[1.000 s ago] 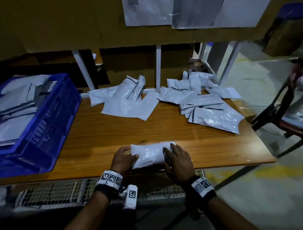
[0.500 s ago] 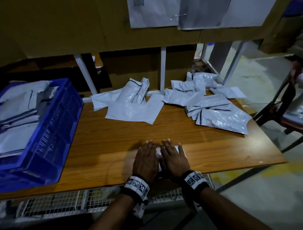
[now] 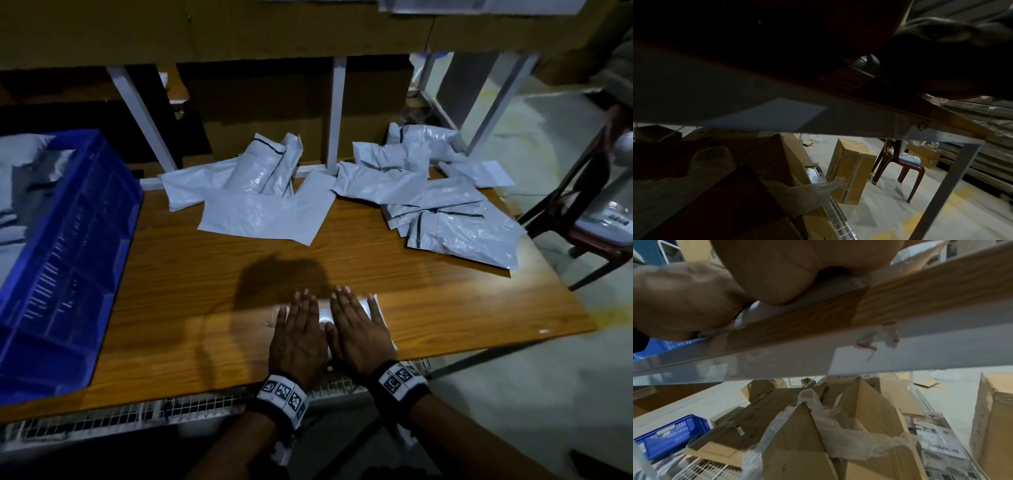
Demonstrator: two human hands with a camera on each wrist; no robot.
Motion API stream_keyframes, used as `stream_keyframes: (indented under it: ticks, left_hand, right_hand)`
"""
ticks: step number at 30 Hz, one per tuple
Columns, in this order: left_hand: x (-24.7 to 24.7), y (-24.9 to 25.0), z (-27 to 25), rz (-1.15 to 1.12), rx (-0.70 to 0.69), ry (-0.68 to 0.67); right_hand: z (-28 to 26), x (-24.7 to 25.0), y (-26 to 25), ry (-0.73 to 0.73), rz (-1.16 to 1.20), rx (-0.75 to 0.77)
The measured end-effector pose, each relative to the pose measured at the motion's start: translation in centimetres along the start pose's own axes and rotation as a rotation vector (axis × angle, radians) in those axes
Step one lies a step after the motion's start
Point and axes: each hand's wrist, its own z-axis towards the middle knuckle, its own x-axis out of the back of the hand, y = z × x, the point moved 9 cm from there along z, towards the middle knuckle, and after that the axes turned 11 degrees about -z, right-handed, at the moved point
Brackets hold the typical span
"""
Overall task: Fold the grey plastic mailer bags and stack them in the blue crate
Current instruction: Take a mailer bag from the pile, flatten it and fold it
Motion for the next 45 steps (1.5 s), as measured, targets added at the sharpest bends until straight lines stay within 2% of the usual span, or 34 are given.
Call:
stream_keyframes:
  ticks: [7,15,24,36,45]
  left_hand:
    - [0.2,-0.1,0.2,-0.032,0.013,0.032]
    - [-0.4,0.1,0.5,0.057,0.013,-0.049]
    - [-0.2,0.3,0.3,0.039,0.003,-0.094]
    - [0.2,0.2,0.4,0.024,-0.026,-0.058]
    - [-0.5,0.0,0.7,0.050,-0.013,-0.088]
  right_hand:
    - [0.1,-0.5,0.2,-0.013,0.017,0.001]
    - [0.2,-0.9,0.3,-0.048,0.054,-0.010]
    - [0.1,-0.7,0.3,0.007,0.063,-0.005]
    - [0.2,-1.1,0.2,-0.024,0.068,0.002]
    - [0.3,-1.0,0.2,-0.026,0.022,-0.033]
